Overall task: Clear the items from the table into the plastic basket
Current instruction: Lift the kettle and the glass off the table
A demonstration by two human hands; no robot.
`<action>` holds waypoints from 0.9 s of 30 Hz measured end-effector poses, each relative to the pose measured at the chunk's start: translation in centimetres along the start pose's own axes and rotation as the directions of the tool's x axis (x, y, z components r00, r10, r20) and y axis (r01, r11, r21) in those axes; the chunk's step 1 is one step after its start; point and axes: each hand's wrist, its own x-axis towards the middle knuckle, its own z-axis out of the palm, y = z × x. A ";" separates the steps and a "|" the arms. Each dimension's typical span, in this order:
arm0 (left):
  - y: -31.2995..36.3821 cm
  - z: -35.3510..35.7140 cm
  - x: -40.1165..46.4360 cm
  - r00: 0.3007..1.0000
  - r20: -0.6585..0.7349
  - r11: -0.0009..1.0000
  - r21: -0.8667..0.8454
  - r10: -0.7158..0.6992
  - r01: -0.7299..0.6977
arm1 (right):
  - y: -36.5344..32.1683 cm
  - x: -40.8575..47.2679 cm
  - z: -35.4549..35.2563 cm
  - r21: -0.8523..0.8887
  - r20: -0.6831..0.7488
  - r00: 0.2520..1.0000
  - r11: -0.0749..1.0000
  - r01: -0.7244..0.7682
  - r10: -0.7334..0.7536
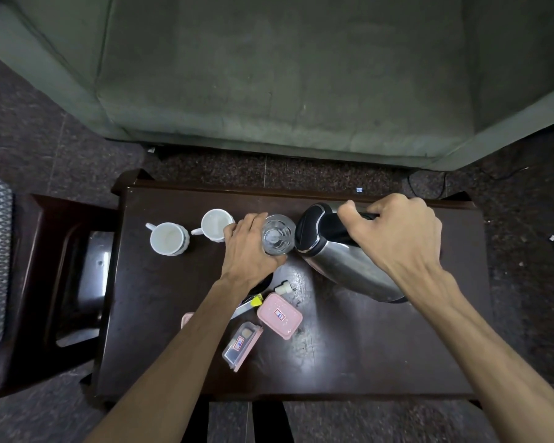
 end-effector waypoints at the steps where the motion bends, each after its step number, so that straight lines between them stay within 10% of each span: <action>1: 0.0 0.0 0.0 1.000 -0.001 1.000 -0.002 -0.003 0.003 | -0.1 -0.1 -0.1 0.001 -0.004 1.000 1.000 -0.001 0.001; 27: -0.2 -0.1 -0.3 1.000 0.005 0.999 -0.023 -0.028 0.028 | -1.3 -1.0 -1.7 -0.002 0.051 0.996 0.998 -0.067 0.067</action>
